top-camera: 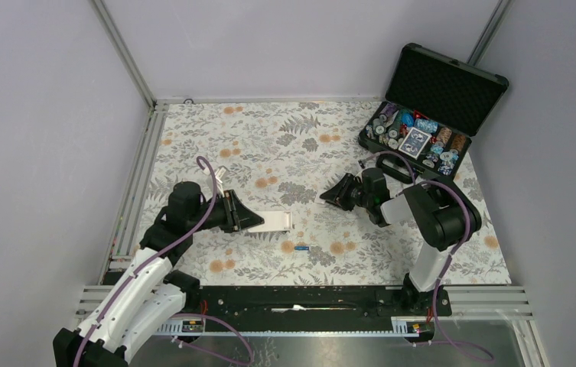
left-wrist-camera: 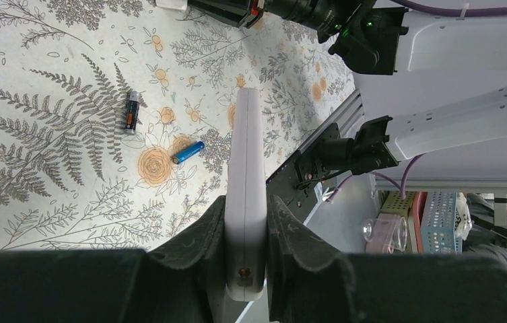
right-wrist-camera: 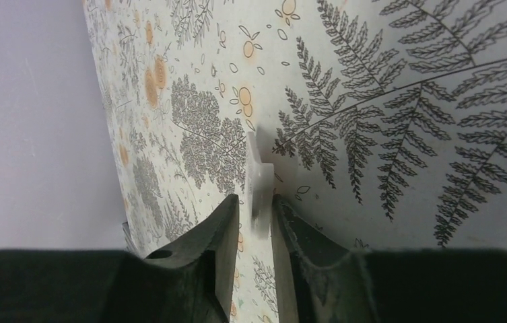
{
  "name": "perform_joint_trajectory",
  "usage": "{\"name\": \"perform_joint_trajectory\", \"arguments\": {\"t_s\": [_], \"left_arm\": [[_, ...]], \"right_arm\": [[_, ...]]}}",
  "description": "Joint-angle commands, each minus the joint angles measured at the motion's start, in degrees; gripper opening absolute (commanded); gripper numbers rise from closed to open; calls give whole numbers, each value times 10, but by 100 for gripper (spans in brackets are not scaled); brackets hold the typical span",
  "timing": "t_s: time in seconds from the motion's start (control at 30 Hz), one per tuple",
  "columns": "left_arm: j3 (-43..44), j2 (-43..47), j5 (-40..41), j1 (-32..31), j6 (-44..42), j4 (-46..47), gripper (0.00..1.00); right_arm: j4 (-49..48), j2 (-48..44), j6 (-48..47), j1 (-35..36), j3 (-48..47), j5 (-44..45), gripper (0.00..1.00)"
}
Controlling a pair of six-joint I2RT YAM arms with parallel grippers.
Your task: Load the batteries into the remote control
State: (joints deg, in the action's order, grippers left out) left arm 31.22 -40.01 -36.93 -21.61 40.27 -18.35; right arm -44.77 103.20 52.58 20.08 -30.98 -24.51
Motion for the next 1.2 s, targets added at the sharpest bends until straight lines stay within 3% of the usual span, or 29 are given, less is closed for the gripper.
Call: {"name": "perform_joint_trajectory", "arguments": {"t_s": [0.0,0.23,0.43,0.87,1.17], "left_arm": [[-7,-1,-18,3,11,35,0],[-24,6,-21,3,39,38,0],[-52,14,-16,2,77,48,0],[-183,77,60,-4,197,64,0],[-257,51,71,-20,257,168,0]], "right_arm": [[5,4,-15,-5,5,20,33],[66,-43,-47,-5,28,54,47],[156,-122,-87,-5,37,99,53],[302,-310,-145,-4,43,106,55],[344,-370,-158,34,43,75,53]]}}
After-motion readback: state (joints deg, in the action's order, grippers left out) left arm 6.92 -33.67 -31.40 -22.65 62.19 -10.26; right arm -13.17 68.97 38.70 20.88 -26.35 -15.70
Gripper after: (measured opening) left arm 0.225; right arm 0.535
